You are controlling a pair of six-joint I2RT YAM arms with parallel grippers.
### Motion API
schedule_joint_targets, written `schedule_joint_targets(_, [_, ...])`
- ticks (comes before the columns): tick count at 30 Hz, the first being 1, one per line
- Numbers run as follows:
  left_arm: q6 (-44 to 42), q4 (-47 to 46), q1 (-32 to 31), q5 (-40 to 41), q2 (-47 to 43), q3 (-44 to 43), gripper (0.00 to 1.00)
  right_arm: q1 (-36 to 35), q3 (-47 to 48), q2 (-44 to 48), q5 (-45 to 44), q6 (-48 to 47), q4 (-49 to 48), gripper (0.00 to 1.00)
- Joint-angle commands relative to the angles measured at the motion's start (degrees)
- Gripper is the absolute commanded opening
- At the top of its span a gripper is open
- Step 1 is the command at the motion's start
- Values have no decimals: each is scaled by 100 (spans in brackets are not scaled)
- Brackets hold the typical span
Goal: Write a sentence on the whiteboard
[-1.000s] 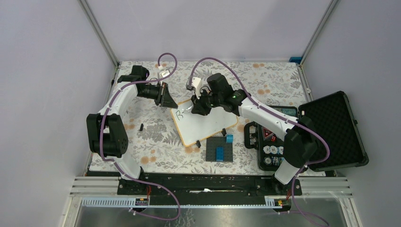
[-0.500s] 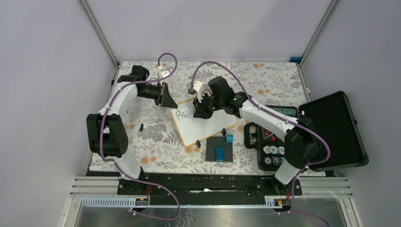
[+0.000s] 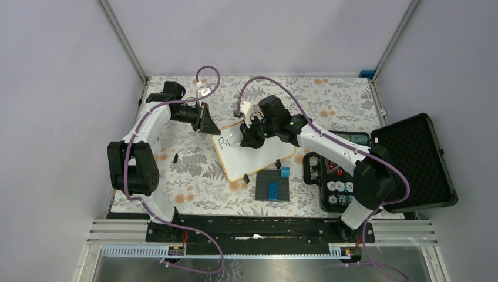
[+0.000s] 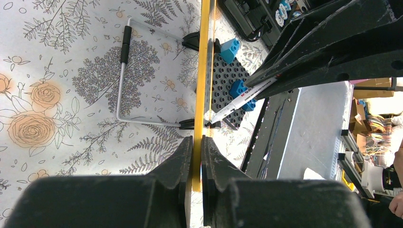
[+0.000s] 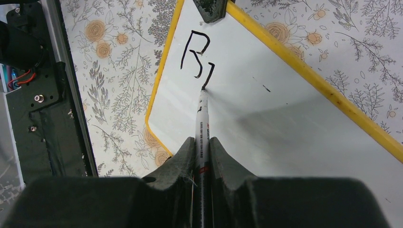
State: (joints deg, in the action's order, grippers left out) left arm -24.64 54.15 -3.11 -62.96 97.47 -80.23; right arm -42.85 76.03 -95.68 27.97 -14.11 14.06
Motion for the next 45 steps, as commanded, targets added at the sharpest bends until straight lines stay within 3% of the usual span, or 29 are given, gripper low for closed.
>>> schedule_joint_targets(1, [-93, -7, -128, -15, -152, 62, 0, 21, 304, -18, -206, -16, -65, 0])
schedule_joint_targets(30, [-67, -7, -128, -26, -149, 51, 0, 205, 372, 64, -279, 13, -54, 0])
schedule_joint_targets(40, [-65, -1, -128, -28, -190, 77, 0, 212, 176, 477, 457, 106, -135, 0])
schedule_joint_targets(45, [-52, -4, -128, -32, -189, 71, 0, 207, 49, 592, 338, 53, -141, 0])
